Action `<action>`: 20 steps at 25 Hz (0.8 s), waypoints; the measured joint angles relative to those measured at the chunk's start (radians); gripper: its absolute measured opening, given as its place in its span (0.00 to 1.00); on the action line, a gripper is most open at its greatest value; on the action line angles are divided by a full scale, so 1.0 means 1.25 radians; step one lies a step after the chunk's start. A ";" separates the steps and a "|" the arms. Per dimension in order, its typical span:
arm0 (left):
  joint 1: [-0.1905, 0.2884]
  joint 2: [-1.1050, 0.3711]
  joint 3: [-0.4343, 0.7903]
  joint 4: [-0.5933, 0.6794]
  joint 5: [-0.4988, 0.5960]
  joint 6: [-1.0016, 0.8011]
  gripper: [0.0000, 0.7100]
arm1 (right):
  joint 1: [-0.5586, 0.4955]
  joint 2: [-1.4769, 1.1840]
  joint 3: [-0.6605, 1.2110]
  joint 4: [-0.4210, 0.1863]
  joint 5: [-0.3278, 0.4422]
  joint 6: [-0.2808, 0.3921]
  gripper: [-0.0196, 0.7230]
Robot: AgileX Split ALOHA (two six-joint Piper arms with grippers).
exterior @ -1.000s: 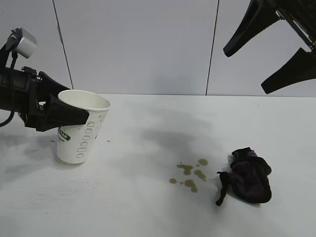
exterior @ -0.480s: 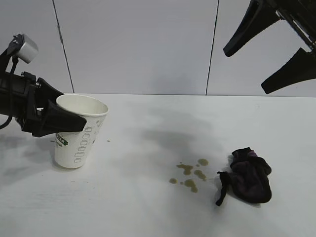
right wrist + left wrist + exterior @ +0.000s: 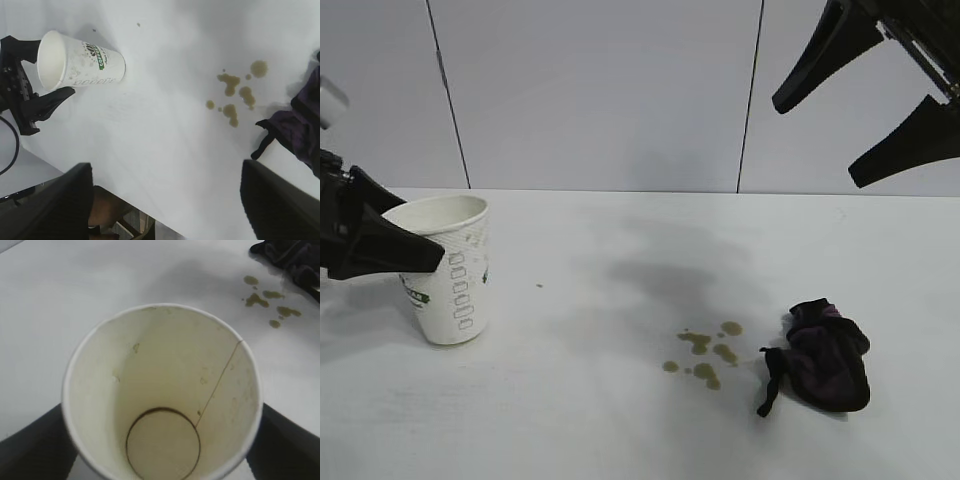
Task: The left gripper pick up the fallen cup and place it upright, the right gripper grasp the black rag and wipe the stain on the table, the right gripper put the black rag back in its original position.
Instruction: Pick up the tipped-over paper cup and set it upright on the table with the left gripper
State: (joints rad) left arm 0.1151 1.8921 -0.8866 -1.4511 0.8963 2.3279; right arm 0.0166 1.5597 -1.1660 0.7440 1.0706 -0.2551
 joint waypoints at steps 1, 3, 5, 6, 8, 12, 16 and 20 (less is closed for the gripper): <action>0.003 -0.007 0.000 0.009 0.003 -0.004 0.85 | 0.000 0.000 0.000 0.000 -0.003 0.000 0.78; 0.003 -0.016 0.000 0.035 0.005 -0.011 0.85 | 0.000 0.000 0.000 0.000 -0.008 0.000 0.78; 0.003 -0.017 0.000 0.054 0.009 -0.012 0.85 | 0.000 0.000 0.000 0.000 -0.011 0.000 0.78; 0.003 -0.017 0.000 0.062 0.010 -0.014 0.85 | 0.000 0.000 0.000 0.000 -0.011 0.000 0.78; 0.003 -0.017 0.000 0.065 0.010 -0.016 0.85 | 0.000 0.000 0.000 0.000 -0.012 0.000 0.78; 0.003 -0.017 0.000 0.090 0.006 -0.035 0.85 | 0.000 0.000 0.000 0.000 -0.012 0.000 0.78; 0.003 -0.017 0.000 0.105 -0.021 -0.103 0.86 | 0.000 0.000 0.000 0.000 -0.012 0.000 0.78; 0.003 -0.017 0.000 0.108 -0.032 -0.132 0.94 | 0.000 0.000 0.000 0.000 -0.013 0.000 0.78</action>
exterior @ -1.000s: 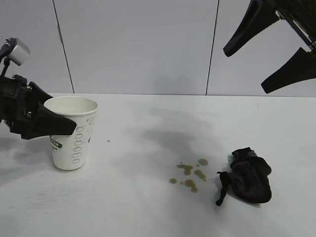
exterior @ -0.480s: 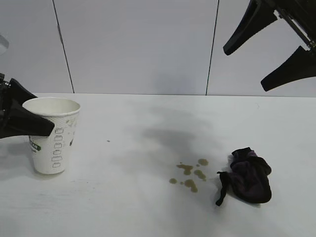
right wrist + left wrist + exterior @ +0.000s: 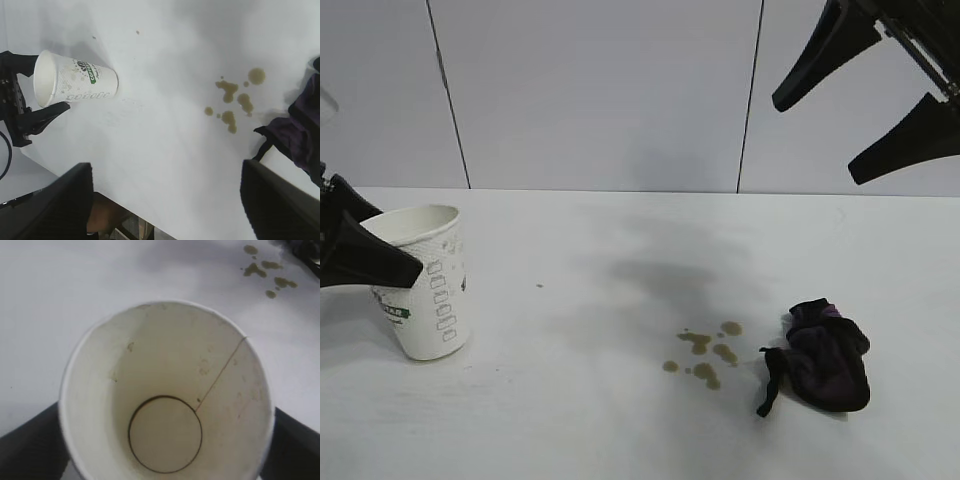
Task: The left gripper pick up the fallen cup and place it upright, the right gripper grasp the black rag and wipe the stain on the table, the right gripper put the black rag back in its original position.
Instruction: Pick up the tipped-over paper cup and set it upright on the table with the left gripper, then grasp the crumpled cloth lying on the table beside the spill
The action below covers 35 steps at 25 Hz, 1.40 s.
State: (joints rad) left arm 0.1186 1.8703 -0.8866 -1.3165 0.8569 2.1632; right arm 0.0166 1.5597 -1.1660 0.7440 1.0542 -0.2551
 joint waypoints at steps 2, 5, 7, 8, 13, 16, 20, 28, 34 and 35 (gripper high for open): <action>0.000 0.000 0.000 0.011 0.001 -0.003 0.96 | 0.000 0.000 0.000 0.000 0.000 0.000 0.78; 0.000 0.000 0.000 0.044 0.007 -0.005 0.97 | 0.000 0.000 0.000 0.000 -0.004 0.000 0.78; 0.000 0.000 0.000 0.064 0.010 -0.013 0.97 | 0.000 0.000 0.000 0.000 -0.007 0.000 0.78; 0.000 0.000 0.000 0.071 0.011 -0.021 0.97 | 0.000 0.000 0.000 0.000 -0.009 0.000 0.78; 0.000 -0.003 0.000 0.110 0.011 -0.054 0.97 | 0.000 0.000 0.000 0.000 -0.020 0.000 0.78; 0.000 -0.017 0.000 0.162 0.011 -0.100 0.97 | 0.000 0.000 0.000 0.000 -0.020 0.000 0.78; 0.000 -0.046 0.000 0.314 -0.002 -0.248 0.97 | 0.000 0.000 0.000 0.000 -0.020 0.000 0.78; 0.000 -0.225 0.000 0.713 -0.218 -0.773 0.82 | 0.000 0.000 0.000 0.000 -0.020 0.000 0.78; 0.073 -0.379 0.000 0.927 -0.471 -1.068 0.80 | 0.000 0.000 0.000 0.000 -0.020 0.000 0.78; 0.097 -0.397 0.000 0.936 -0.511 -1.101 0.80 | 0.000 0.000 0.000 0.000 -0.020 0.000 0.78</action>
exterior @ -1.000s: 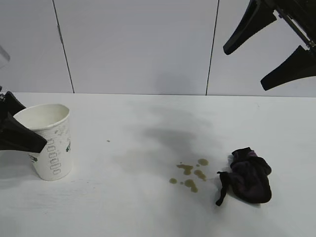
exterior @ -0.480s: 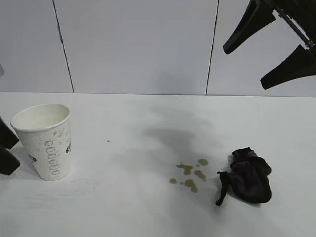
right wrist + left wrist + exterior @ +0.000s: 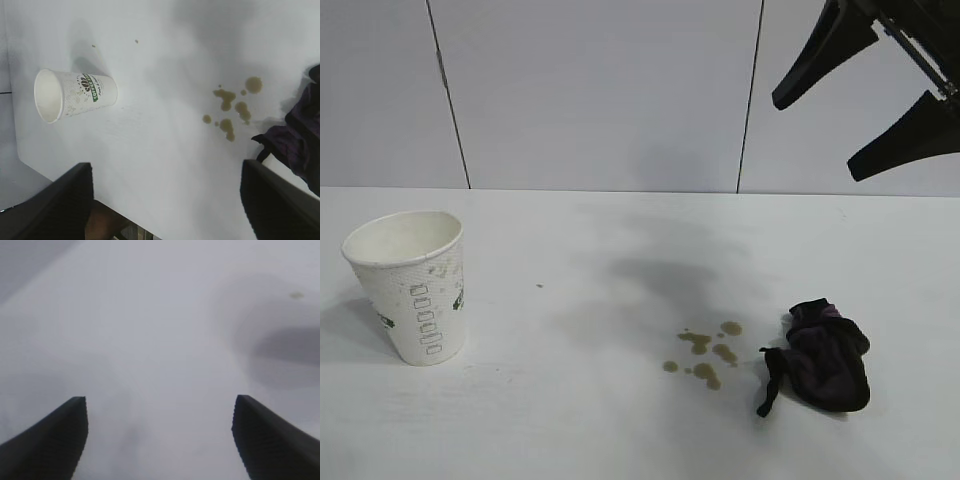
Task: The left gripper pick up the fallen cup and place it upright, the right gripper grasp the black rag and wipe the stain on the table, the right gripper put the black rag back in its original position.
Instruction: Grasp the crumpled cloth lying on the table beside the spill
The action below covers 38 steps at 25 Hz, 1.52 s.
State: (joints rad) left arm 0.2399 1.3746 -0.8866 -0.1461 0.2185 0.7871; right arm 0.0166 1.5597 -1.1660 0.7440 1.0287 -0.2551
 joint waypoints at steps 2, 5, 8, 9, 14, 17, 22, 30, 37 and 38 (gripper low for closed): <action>0.063 -0.026 0.001 0.002 -0.055 -0.053 0.78 | 0.000 0.000 0.000 0.000 0.000 0.000 0.78; 0.149 -0.078 0.001 -0.037 -0.093 -0.131 0.76 | 0.000 0.000 0.000 0.000 -0.001 0.000 0.78; 0.183 -0.148 0.003 -0.125 -0.093 -0.191 0.75 | 0.000 0.000 0.000 0.000 -0.001 0.000 0.78; 0.181 -0.167 0.003 -0.155 -0.090 -0.199 0.73 | 0.000 0.000 0.000 0.000 -0.001 0.000 0.78; 0.143 -0.274 0.004 -0.200 -0.014 -0.209 0.67 | 0.000 0.000 0.000 -0.006 -0.001 0.000 0.78; 0.124 -0.362 0.005 -0.201 0.031 -0.209 0.67 | 0.000 0.000 0.000 -0.007 -0.001 0.000 0.78; 0.102 -0.572 0.005 -0.201 0.086 -0.209 0.67 | 0.000 0.000 0.000 -0.011 -0.002 0.000 0.78; 0.101 -0.890 0.004 -0.183 0.330 -0.215 0.67 | 0.000 0.000 0.000 -0.011 -0.003 0.000 0.78; 0.029 -1.028 0.020 -0.160 0.611 -0.259 0.67 | 0.000 0.000 0.000 -0.015 -0.003 0.000 0.78; 0.013 -1.034 0.029 -0.159 0.647 -0.275 0.67 | 0.000 0.000 0.000 -0.018 -0.003 0.000 0.78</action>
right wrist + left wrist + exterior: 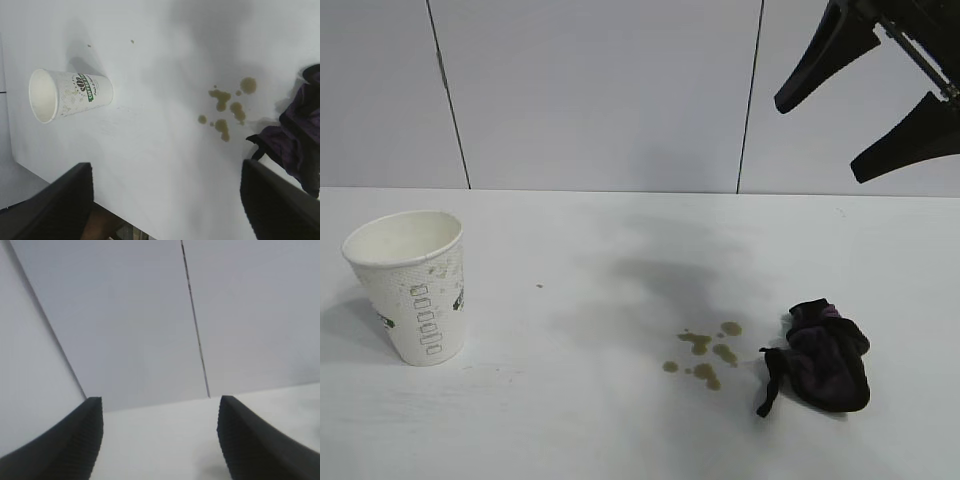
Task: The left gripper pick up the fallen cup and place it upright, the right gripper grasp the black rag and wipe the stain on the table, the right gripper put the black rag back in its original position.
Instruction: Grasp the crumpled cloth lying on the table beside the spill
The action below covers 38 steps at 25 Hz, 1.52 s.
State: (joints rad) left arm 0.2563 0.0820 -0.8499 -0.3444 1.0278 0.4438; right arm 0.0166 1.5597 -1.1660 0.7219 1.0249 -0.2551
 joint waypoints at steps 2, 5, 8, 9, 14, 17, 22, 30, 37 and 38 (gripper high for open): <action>-0.029 -0.003 0.028 0.001 0.066 -0.031 0.67 | 0.000 0.000 0.000 -0.008 0.000 0.000 0.78; -0.067 -0.003 0.100 0.019 0.129 -0.052 0.67 | 0.000 0.000 0.000 -0.025 0.000 0.000 0.78; -0.092 -0.003 0.194 0.057 0.135 -0.067 0.67 | 0.000 0.000 0.000 -0.045 0.003 0.000 0.78; -0.097 -0.003 0.219 0.071 0.135 -0.076 0.67 | 0.000 0.000 0.000 -0.055 0.005 0.000 0.78; -0.126 -0.003 0.289 0.143 0.102 -0.133 0.67 | 0.000 0.000 0.000 -0.107 0.028 0.000 0.78; -0.168 -0.003 0.291 0.193 0.091 -0.200 0.67 | 0.000 0.000 0.000 -0.123 0.037 -0.007 0.78; -0.228 -0.003 0.294 0.231 0.082 -0.242 0.67 | 0.000 0.000 0.003 -0.149 0.037 -0.062 0.78; -0.231 -0.003 0.295 0.233 0.081 -0.246 0.67 | 0.000 0.035 0.131 -0.236 -0.093 -0.100 0.78; -0.231 -0.003 0.295 0.233 0.081 -0.246 0.67 | 0.081 0.085 0.143 -0.352 -0.177 -0.070 0.78; -0.231 -0.003 0.295 0.234 0.081 -0.246 0.67 | 0.102 0.087 0.143 -0.373 -0.190 -0.059 0.78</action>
State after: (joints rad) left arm -0.0324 0.0780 -0.4806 -0.0518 1.1290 0.1365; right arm 0.1441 1.6688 -0.9871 0.2554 0.7875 -0.3285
